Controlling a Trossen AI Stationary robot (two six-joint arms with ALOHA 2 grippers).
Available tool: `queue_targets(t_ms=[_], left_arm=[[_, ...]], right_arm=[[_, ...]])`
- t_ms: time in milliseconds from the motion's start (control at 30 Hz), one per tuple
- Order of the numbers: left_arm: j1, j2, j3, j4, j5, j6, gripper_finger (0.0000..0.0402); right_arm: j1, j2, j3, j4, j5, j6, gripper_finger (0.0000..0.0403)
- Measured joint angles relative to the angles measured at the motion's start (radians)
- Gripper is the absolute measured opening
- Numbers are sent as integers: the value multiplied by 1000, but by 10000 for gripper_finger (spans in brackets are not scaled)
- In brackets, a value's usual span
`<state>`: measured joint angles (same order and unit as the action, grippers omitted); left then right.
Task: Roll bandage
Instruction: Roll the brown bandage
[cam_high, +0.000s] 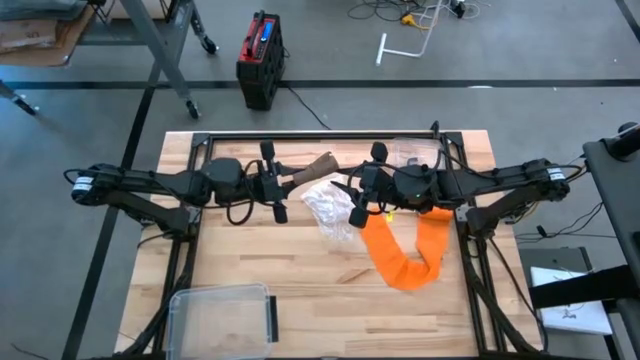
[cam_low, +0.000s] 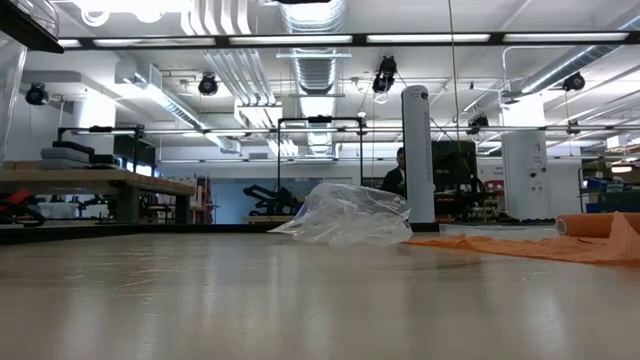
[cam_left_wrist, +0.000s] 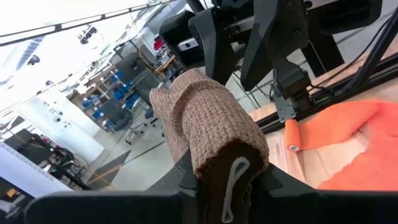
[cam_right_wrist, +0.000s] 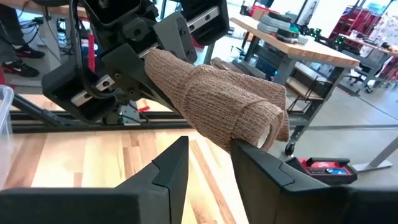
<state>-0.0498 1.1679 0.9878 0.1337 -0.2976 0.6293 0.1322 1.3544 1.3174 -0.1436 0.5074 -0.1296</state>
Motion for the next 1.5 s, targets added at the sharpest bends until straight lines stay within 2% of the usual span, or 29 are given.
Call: queue_targets(t_ms=[100, 233, 400, 533, 733, 933, 1167, 1333, 1500], left_arm=[[0, 3, 0, 3, -9, 23, 45], [-2, 11, -4, -23, -73, 120, 45], [-4, 10, -5, -12, -70, 266, 45], [-6, 11, -3, -18, -66, 249, 45], [-8, 14, -3, -21, -13, 223, 45], [-11, 16, -3, -25, 75, 186, 45], [-18, 16, -3, -24, 99, 173, 45], [-25, 23, -3, -19, 106, 165, 45], [-26, 25, -3, -20, 107, 149, 46]], right_arm=[[0, -3, 3, -4, -1, 7, 128], [5, -6, 40, -30, -2, 6, 133], [11, -6, 69, -142, -9, -124, 128], [23, -7, 69, -203, -14, -303, 118], [40, 4, 67, -171, -17, -413, 102], [40, 5, 67, -174, -24, -432, 96], [40, 5, 66, -172, -81, -420, 98], [40, 15, 66, -173, -85, -413, 72], [40, 19, 66, -179, -96, -395, 14]])
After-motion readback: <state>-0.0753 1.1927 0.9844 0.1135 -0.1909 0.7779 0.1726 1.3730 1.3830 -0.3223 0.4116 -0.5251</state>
